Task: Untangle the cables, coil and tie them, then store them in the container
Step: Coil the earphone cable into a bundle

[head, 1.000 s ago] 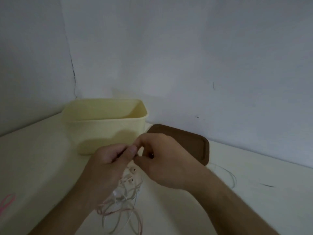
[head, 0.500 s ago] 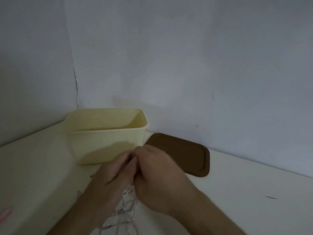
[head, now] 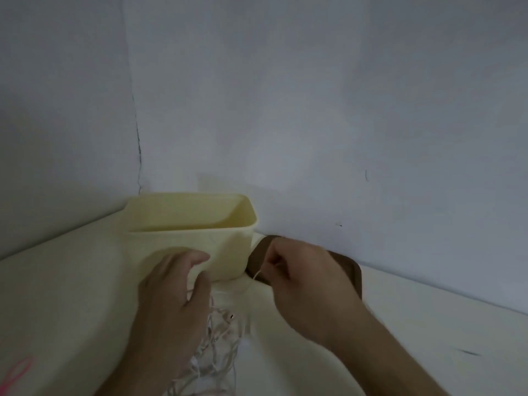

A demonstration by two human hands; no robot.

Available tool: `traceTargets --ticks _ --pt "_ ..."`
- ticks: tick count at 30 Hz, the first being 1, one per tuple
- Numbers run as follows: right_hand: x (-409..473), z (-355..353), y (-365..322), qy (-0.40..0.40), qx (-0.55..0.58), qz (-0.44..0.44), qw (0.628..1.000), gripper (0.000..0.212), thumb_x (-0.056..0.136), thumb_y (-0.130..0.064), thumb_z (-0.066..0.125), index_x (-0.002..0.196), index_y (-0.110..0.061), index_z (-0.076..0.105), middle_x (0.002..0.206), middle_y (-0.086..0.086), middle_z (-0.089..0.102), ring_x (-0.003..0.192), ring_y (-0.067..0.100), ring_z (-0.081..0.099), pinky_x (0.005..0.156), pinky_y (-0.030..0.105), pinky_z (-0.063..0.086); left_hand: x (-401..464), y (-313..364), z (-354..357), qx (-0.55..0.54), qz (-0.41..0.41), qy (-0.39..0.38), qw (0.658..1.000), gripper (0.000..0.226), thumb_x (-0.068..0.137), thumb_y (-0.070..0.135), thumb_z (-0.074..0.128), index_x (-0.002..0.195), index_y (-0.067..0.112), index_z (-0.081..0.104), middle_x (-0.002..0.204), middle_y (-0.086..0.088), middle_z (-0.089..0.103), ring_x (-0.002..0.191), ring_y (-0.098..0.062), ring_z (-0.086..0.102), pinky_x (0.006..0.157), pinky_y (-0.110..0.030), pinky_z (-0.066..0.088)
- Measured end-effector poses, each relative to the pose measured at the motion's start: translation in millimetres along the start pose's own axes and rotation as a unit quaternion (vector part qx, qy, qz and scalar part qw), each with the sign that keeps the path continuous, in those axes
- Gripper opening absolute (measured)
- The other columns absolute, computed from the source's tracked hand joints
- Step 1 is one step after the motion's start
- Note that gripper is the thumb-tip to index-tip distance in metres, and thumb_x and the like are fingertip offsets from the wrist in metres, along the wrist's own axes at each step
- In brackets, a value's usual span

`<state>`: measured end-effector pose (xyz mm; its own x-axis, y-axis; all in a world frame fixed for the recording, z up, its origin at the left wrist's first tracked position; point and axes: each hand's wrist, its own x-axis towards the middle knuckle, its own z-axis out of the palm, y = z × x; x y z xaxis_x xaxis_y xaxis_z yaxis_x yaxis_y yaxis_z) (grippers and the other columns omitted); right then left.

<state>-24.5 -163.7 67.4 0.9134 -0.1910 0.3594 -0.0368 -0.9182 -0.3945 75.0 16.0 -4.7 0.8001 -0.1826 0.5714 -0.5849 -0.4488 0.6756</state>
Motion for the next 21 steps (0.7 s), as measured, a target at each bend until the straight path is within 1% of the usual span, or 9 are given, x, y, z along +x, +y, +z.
traceTargets --ticks 1,3,6,9,12,15,18,20,21 --pt "-1.6 5.9 -5.0 -0.031 0.0 -0.025 0.999 0.014 0.102 -0.029 0.057 0.088 -0.028 0.057 0.09 -0.011 0.064 0.086 0.013 0.061 0.08 0.041 0.055 -2.7 2.1 -0.3 -0.04 0.03 -0.027 0.998 0.02 0.098 0.033 0.056 0.112 0.033 0.071 0.116 0.017 0.069 0.114 -0.004 0.062 0.102 -0.03 0.045" --pt "-3.9 18.4 -13.5 -0.075 0.016 -0.077 0.994 0.009 0.099 -0.022 0.057 0.092 -0.028 0.057 0.094 -0.008 0.06 0.089 0.017 0.059 0.081 0.046 0.054 -9.2 13.7 -1.9 -0.17 0.013 -0.123 0.978 0.029 0.098 0.044 0.055 0.113 0.032 0.076 0.11 0.011 0.076 0.108 -0.002 0.068 0.095 -0.022 0.05" --pt "-4.4 29.2 -18.4 -0.092 0.066 -0.088 0.99 0.009 0.095 -0.018 0.057 0.1 -0.023 0.05 0.098 -0.004 0.058 0.091 0.022 0.06 0.081 0.05 0.053 -11.0 16.7 0.3 -0.218 -0.068 -0.223 0.948 0.047 0.086 0.066 0.054 0.094 0.023 0.073 0.062 -0.003 0.065 0.059 -0.017 0.061 0.059 -0.033 0.045" --pt "-5.3 25.9 -15.2 -0.083 0.083 -0.051 0.992 0.021 0.099 -0.035 0.062 0.111 -0.034 0.045 0.095 -0.011 0.059 0.095 0.017 0.063 0.082 0.044 0.055 -4.1 8.3 3.4 -0.241 -0.112 -0.156 0.951 0.038 0.102 0.038 0.064 0.071 0.018 0.067 0.05 0.001 0.041 0.045 -0.01 0.037 0.049 -0.023 0.027" --pt "-4.2 15.5 -9.4 -0.057 0.062 -0.019 0.996 0.015 0.099 -0.043 0.062 0.099 -0.03 0.056 0.083 -0.009 0.063 0.084 0.012 0.063 0.078 0.038 0.057 5.8 0.4 4.4 -0.328 -0.206 -0.048 0.921 0.047 0.107 0.016 0.054 0.061 0.014 0.061 0.051 -0.002 0.032 0.041 -0.011 0.026 0.045 -0.017 0.023" --pt "-2.0 5.0 -5.0 -0.03 0.065 0.013 0.997 0.024 0.097 -0.043 0.061 0.084 -0.023 0.061 0.077 -0.008 0.065 0.079 0.011 0.063 0.073 0.035 0.054 12.8 -15.7 6.8 -0.301 -0.216 0.048 0.928 0.041 0.103 0.034 0.061 0.065 0.019 0.065 0.049 -0.004 0.037 0.044 -0.013 0.033 0.055 -0.028 0.034" --pt "-0.3 -2.5 -8.0 -0.017 0.109 0.022 0.994 0.02 0.097 -0.035 0.062 0.083 -0.02 0.062 0.07 -0.011 0.063 0.069 0.008 0.059 0.066 0.029 0.048 10.9 -20.0 9.6 -0.182 -0.166 0.073 0.967 0.009 0.088 0.044 0.067 0.081 0.043 0.072 0.063 0.008 0.065 0.061 -0.021 0.06 0.074 -0.039 0.052" --pt "-2.9 -1.5 -15.5 -0.044 0.095 -0.001 0.995 0.013 0.098 -0.032 0.06 0.089 -0.023 0.063 0.074 -0.011 0.064 0.072 0.008 0.06 0.071 0.033 0.052 5.7 -8.1 0.4 -0.123 -0.088 0.059 0.987 0.02 0.095 0.031 0.07 0.097 0.051 0.071 0.1 0.028 0.07 0.095 0.001 0.066 0.094 -0.018 0.047" --pt "-4.8 1.9 -17.3 -0.064 0.074 -0.008 0.995 0.01 0.099 -0.033 0.059 0.093 -0.025 0.063 0.08 -0.009 0.067 0.078 0.01 0.063 0.075 0.036 0.055 1.4 2.1 -6.7 -0.123 -0.022 0.043 0.991 0.02 0.095 0.033 0.067 0.107 0.048 0.072 0.115 0.03 0.068 0.108 0.009 0.061 0.096 -0.006 0.041"
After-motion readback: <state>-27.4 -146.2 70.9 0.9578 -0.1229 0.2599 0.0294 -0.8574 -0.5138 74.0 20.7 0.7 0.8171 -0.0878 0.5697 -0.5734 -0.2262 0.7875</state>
